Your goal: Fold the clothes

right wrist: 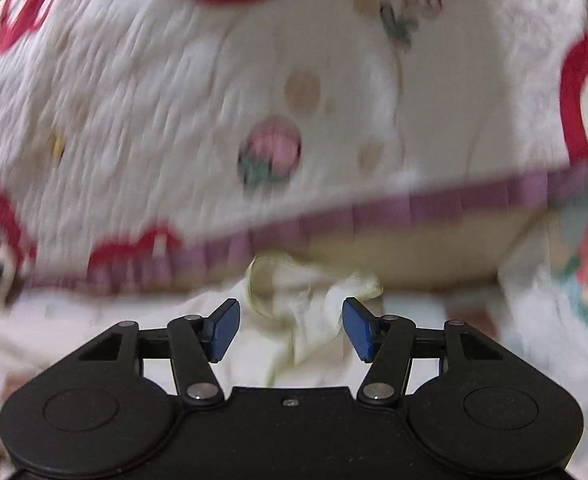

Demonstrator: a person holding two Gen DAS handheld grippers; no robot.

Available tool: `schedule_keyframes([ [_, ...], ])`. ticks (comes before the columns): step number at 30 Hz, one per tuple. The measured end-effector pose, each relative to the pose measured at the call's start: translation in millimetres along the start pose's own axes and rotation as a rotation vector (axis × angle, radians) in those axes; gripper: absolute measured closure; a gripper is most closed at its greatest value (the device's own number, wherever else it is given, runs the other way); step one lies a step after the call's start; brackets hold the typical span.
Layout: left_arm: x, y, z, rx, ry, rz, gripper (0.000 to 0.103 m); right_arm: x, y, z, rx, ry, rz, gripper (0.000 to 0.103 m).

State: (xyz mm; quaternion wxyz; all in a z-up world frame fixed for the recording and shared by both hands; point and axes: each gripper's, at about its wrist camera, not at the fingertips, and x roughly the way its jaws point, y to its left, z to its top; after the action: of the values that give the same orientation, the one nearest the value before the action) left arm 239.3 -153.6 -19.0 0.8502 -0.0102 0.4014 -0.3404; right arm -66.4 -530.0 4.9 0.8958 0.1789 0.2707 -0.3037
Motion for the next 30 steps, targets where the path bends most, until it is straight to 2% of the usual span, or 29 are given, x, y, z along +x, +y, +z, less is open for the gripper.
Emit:
schedule_keyframes([
  [6,33,-43,-46,0.093,0.222,-0.233,0.035,-25,-20,-73,0.028,0.104,-0.011,0.041],
  [9,33,-57,-52,0.137,0.219,-0.281,0.035,-62,-25,-100,0.029,0.110,0.011,0.041],
  [12,27,-62,-56,0.147,0.213,-0.298,0.035,-88,-26,-123,0.029,0.110,0.054,0.040],
  [14,16,-61,-62,0.132,0.204,-0.285,0.035,-94,-24,-136,0.051,0.109,0.081,0.040],
  [17,-9,-54,-74,0.073,0.191,-0.275,0.034,-95,-26,-161,0.148,0.107,0.132,0.040],
  [21,-37,-50,-92,0.045,0.156,-0.198,0.033,-95,-25,-189,0.194,0.131,0.198,0.040],
  [25,-52,-46,-117,-0.072,0.196,-0.137,0.033,-95,-23,-216,0.237,0.156,0.263,0.040],
  [28,-61,-47,-136,-0.146,0.221,-0.097,0.033,-93,-13,-225,0.186,0.157,0.274,0.038],
  [30,-69,-56,-145,-0.142,0.202,-0.066,0.033,-94,-8,-227,0.175,0.167,0.325,0.037],
])
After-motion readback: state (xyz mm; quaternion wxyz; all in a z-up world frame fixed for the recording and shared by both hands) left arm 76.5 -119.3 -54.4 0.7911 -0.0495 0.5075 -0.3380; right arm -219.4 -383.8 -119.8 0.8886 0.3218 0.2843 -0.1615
